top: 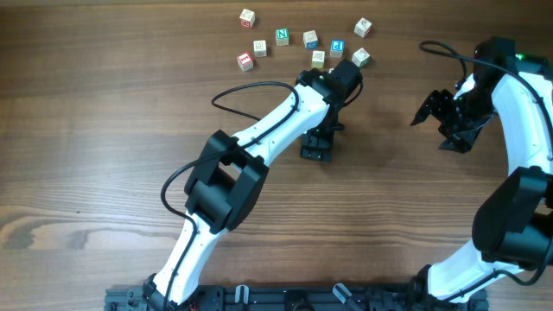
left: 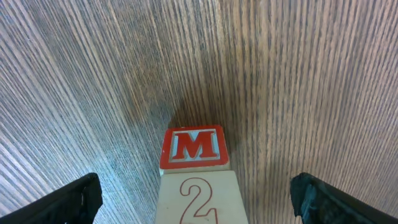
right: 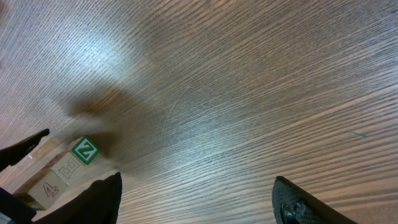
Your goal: Form a tower
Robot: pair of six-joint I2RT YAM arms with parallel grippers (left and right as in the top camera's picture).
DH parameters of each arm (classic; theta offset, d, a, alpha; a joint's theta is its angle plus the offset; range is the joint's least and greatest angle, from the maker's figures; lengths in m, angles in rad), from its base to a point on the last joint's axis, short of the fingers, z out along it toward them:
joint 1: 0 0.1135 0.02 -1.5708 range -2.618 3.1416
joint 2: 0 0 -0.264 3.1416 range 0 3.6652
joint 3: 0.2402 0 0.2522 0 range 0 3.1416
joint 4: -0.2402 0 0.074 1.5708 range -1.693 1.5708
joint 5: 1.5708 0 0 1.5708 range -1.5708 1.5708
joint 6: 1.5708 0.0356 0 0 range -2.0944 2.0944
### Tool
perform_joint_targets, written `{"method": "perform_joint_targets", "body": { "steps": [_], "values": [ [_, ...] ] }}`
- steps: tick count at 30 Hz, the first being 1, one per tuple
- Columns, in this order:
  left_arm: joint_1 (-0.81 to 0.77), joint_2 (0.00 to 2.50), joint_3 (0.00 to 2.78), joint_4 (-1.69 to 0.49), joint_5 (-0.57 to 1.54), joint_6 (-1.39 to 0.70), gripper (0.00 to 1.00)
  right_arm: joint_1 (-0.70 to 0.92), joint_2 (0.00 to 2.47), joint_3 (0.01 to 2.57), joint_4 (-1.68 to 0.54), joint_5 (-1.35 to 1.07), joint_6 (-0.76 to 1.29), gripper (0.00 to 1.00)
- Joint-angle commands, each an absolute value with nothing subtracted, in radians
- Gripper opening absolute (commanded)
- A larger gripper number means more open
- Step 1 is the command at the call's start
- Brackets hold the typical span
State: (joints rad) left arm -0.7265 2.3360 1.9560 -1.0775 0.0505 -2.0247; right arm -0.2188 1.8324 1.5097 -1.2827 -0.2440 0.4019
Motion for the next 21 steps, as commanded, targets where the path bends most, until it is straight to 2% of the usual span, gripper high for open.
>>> {"method": "perform_joint_targets", "body": {
  "steps": [1, 5, 9, 15, 21],
  "values": [
    [-0.729, 2.346, 1.945, -1.084, 0.059, -2.181, 1.0, -0.22, 1.808, 1.528, -1.284, -0.259, 0.391, 0.77],
    [-0.727, 2.343, 1.945, -1.084, 0.086, -2.177, 1.0, -0.22, 1.808, 1.528, -1.284, -0.259, 0.384, 0.78],
    [-0.699, 2.311, 1.945, -1.091, 0.101, -2.036, 1.0, -0.22, 1.808, 1.528, -1.284, -0.259, 0.38, 0.78],
    [-0.664, 2.252, 1.945, -1.253, 0.107, -1.996, 1.0, -0.22, 1.808, 1.528, -1.283, -0.259, 0.376, 0.78],
    [-0.602, 2.206, 1.945, -1.223, 0.097, -1.871, 1.0, -0.22, 1.808, 1.528, -1.281, -0.259, 0.371, 0.78]
  ]
}}
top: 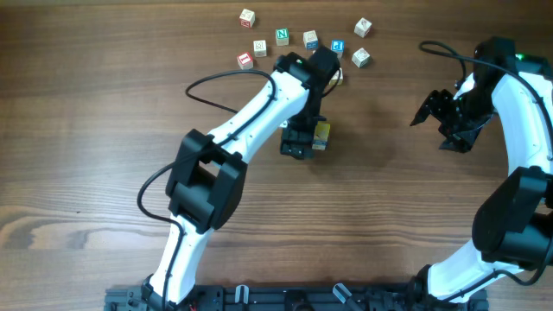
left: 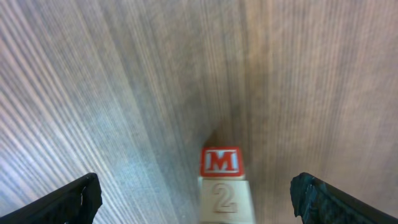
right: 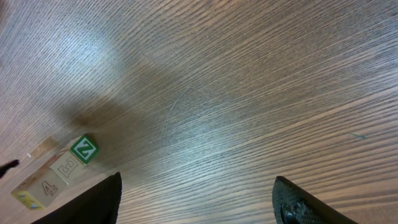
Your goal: Form a tower
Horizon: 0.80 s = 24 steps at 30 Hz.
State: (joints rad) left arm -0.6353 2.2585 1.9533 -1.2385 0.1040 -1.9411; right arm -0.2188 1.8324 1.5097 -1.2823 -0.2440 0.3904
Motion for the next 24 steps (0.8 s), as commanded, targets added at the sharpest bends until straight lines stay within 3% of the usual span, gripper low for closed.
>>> {"method": "perform_joint_targets", "body": {
  "steps": [1, 5, 6, 8, 12, 16, 24],
  "values": [
    [-0.582, 2.199, 1.945, -1.2, 0.096, -1.818, 1.0, -0.22, 1.808, 1.528, -1.28, -0.259, 0.369, 0.78],
    [-0.463, 2.164, 1.945, -1.19, 0.096, -1.572, 1.0, -0.22, 1.808, 1.528, -1.276, -0.259, 0.367, 0.81],
    [-0.433, 2.156, 1.945, -1.19, 0.096, -1.494, 1.0, -0.22, 1.809, 1.528, -1.277, -0.26, 0.369, 0.73],
    [-0.366, 2.144, 1.945, -1.206, 0.096, -1.387, 1.0, -0.21, 1.809, 1.503, -1.272, -0.293, 0.389, 0.31],
    [-0.234, 2.143, 1.945, -1.254, 0.096, -1.237, 1.0, -0.154, 1.809, 1.402, -1.163, -0.294, 0.4, 0.05],
    [-0.113, 2.143, 1.945, -1.294, 0.077, -1.151, 1.0, -0.071, 1.81, 1.392, -1.052, -0.305, 0.419, 0.04],
    [-0.011, 2.143, 1.945, -1.299, 0.07, -1.152, 1.0, 0.124, 1.81, 1.177, -0.798, -0.311, 0.684, 0.04]
  ]
}}
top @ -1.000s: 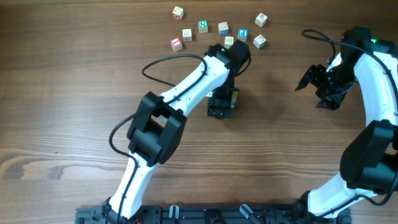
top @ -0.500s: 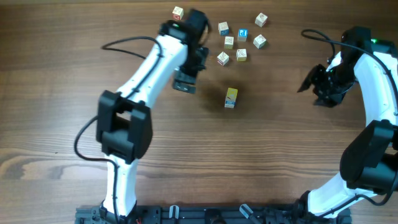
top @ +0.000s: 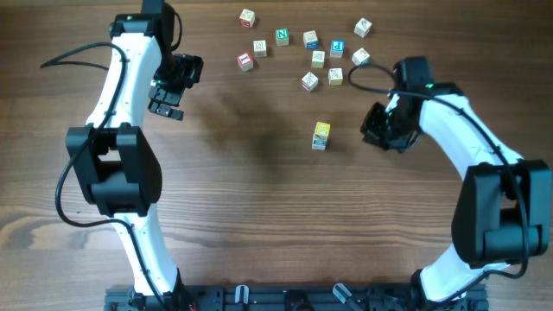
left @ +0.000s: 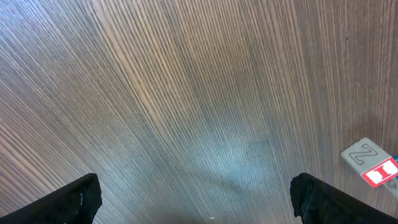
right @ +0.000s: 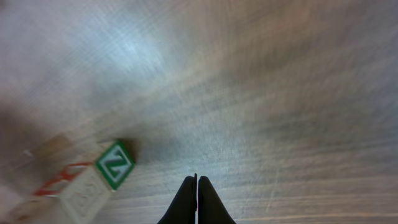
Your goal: Form a tower
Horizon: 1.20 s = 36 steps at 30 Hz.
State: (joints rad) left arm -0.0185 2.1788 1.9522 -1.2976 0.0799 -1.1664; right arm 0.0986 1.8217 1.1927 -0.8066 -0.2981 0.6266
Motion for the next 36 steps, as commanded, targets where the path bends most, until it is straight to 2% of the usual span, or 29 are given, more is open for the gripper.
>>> {"method": "perform_joint_targets", "body": {
  "steps": [1, 6, 11, 17, 36],
  "values": [
    [-0.011, 2.143, 1.945, -1.299, 0.07, -1.152, 1.0, 0.128, 1.81, 1.177, -0.777, -0.311, 0.695, 0.04],
    [-0.011, 2.143, 1.945, -1.299, 0.07, -1.152, 1.0, 0.139, 1.827, 1.172, -0.692, -0.315, 0.918, 0.04],
    [-0.011, 2.143, 1.945, -1.299, 0.07, -1.152, 1.0, 0.258, 1.889, 1.172, -0.588, -0.318, 1.014, 0.04],
    [-0.011, 2.143, 1.945, -1.299, 0.07, -1.152, 1.0, 0.283, 1.935, 1.172, -0.608, -0.341, 1.235, 0.04],
    [-0.011, 2.143, 1.945, -1.299, 0.07, -1.152, 1.0, 0.259, 1.942, 1.172, -0.609, -0.299, 1.283, 0.04]
  ]
}}
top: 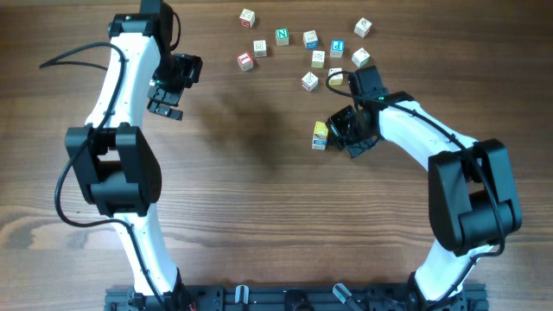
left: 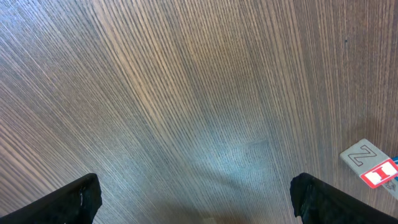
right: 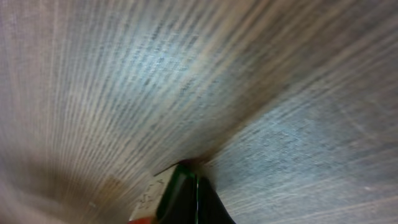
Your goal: Form a tower
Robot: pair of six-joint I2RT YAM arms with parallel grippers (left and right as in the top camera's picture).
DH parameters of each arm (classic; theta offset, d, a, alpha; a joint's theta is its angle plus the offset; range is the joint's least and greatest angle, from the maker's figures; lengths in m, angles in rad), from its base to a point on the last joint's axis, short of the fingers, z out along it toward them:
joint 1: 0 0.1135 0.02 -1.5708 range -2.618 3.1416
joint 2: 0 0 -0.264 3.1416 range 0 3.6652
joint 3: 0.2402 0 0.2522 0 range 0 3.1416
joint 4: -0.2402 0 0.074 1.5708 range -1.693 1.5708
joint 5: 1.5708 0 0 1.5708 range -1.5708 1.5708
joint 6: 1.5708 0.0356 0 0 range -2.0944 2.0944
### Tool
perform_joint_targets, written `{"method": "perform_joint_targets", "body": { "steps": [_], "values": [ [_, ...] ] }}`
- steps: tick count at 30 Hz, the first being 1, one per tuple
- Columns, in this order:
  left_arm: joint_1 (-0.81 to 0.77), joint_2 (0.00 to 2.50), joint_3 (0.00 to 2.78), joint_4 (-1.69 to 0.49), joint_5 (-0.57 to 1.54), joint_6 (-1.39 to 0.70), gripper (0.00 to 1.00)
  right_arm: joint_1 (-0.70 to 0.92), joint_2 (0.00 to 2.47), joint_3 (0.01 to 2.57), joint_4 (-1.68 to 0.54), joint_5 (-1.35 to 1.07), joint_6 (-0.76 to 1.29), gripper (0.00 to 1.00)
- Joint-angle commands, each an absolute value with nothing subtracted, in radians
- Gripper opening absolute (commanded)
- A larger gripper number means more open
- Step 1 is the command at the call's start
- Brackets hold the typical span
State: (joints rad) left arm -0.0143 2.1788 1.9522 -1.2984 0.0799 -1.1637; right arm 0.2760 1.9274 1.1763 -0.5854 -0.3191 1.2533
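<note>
The tower [top: 320, 135] of stacked letter blocks stands mid-table, its yellow top face showing in the overhead view. My right gripper [top: 337, 136] is shut and sits right against the tower's right side. In the blurred right wrist view its closed fingers [right: 196, 199] overlap a green-edged block [right: 171, 186] of the tower. My left gripper [top: 166, 97] is open over bare wood at the upper left, far from the tower. In the left wrist view the left gripper [left: 196, 202] has nothing between its fingers.
Several loose blocks lie along the far edge, among them a red one [top: 245, 61], a green N [top: 282, 36] and a pale one [top: 309, 81] nearest the tower. The left wrist view catches a Z block [left: 359, 154] beside a red block [left: 380, 173] at its right edge.
My right gripper, still shut, has moved left from a spot to the right of the tower to right against it. The left arm and the tower have not moved.
My left gripper stood open around the tower mid-table while the right gripper was open at the far right. Then the left gripper was beside the tower, then far off at the upper left. The right gripper shut and came near, and is now against the tower.
</note>
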Motion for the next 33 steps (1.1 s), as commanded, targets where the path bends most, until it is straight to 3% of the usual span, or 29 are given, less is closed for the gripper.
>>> {"method": "perform_joint_targets", "body": {
  "steps": [1, 33],
  "values": [
    [-0.011, 2.143, 1.945, -1.299, 0.07, -1.151, 1.0, 0.245, 1.942, 1.172, -0.619, -0.299, 1.283, 0.04],
    [-0.011, 2.143, 1.945, -1.299, 0.07, -1.152, 1.0, 0.233, 1.981, 1.171, -0.511, -0.432, 1.24, 0.04]
  ]
}}
